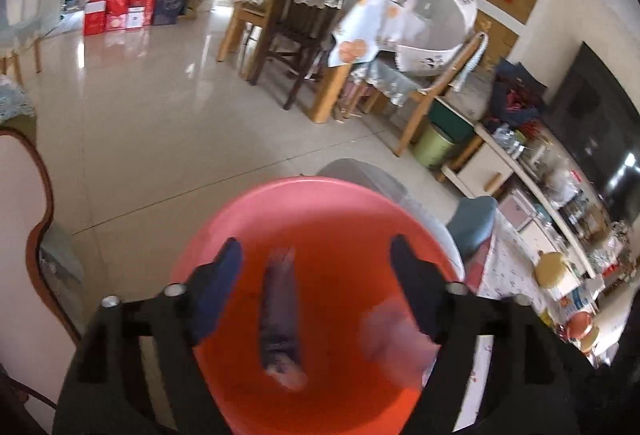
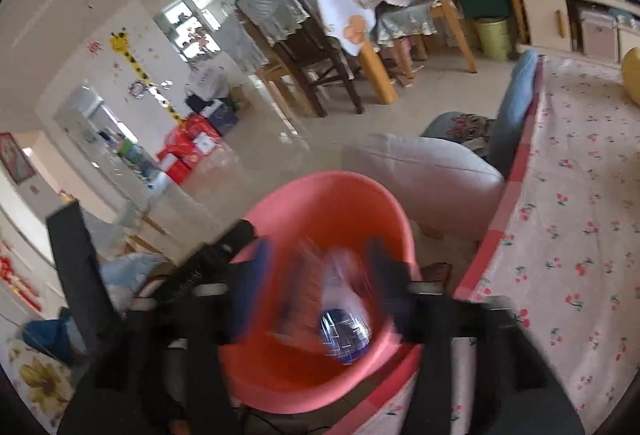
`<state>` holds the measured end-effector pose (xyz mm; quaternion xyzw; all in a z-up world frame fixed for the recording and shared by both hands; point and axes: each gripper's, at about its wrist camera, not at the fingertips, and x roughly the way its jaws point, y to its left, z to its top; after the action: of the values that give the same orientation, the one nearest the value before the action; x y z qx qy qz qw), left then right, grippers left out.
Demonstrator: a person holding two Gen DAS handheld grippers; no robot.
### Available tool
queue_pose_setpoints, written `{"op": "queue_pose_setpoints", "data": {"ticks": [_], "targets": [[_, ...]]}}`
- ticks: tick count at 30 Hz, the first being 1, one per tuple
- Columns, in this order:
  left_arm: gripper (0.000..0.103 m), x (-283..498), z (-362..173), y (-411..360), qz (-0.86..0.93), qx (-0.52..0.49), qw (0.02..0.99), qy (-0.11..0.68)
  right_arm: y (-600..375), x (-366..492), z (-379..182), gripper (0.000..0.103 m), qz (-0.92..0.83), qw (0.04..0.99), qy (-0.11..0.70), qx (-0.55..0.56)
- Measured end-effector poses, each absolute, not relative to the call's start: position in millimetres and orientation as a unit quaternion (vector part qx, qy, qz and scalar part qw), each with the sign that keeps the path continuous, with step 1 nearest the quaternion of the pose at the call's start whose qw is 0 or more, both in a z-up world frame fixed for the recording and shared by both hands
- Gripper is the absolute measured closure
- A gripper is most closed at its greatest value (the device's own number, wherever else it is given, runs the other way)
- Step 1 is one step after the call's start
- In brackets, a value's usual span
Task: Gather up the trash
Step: 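Carry both items to the pink bucket and open both tools to drop them, then return both tools over the table toward the remaining trash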
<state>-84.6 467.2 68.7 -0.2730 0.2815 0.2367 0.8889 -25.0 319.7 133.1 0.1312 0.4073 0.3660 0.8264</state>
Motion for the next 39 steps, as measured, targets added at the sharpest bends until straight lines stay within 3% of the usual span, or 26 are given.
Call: {"op": "queue_pose_setpoints", "data": {"ticks": [1,5,39], "targets": [[0.022,-85.1,68.3,467.8,0.239,-0.272,0.888,0.282,315.9,-27.8,133.3,0.022,0.358,0.834,0.400,0.127],[0.017,-87.1,69.8,464.1,0.241,-0.275,0.888,0.280,298.8,-34.0,137.7,0.014,0.320,0.862,0.380,0.100],[0.010,-70.0,106.8,320.0,0.101,-0.158,0.947,0.262,105.8,-80.7,160.0,0.008,0.145,0.934,0.313,0.094]]}}
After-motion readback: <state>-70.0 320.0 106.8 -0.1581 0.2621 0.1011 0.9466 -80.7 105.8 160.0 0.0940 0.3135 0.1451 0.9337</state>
